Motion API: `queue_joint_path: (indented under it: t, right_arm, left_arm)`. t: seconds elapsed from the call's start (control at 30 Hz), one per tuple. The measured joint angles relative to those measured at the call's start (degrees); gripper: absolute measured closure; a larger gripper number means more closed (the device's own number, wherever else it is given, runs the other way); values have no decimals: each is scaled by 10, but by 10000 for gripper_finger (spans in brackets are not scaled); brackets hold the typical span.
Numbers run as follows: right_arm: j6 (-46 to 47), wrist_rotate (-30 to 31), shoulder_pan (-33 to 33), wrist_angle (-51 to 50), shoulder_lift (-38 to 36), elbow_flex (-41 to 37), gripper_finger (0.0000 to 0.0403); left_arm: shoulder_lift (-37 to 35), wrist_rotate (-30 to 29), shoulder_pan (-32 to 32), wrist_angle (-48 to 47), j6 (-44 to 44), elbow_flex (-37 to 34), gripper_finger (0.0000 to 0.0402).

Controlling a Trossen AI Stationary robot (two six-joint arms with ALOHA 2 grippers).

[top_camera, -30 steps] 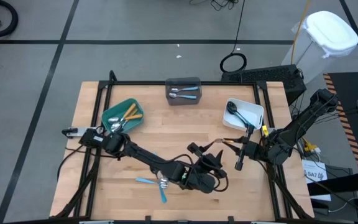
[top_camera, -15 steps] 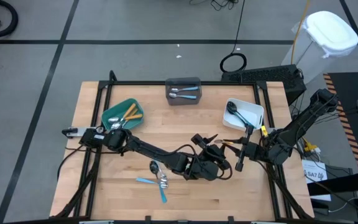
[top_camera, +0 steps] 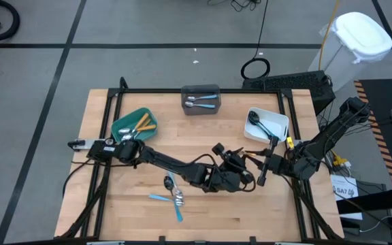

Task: Sort silverware by color (type)
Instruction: Put the yellow spoon into the green bin

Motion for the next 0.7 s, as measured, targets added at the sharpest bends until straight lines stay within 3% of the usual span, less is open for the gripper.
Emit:
queue_joint_path:
  t: [0.33,0.6,0.7]
  right_arm:
    - [1,20,0,0,0,0,370]
    - [0,14,0,-3,0,0,369]
    - [1,13,0,-3,0,0,368]
  left_arm:
    - [0,35,19,-2,-40,0,309]
    - [0,27,14,-1,-12,0,311]
    - [0,22,11,-1,4,0,332]
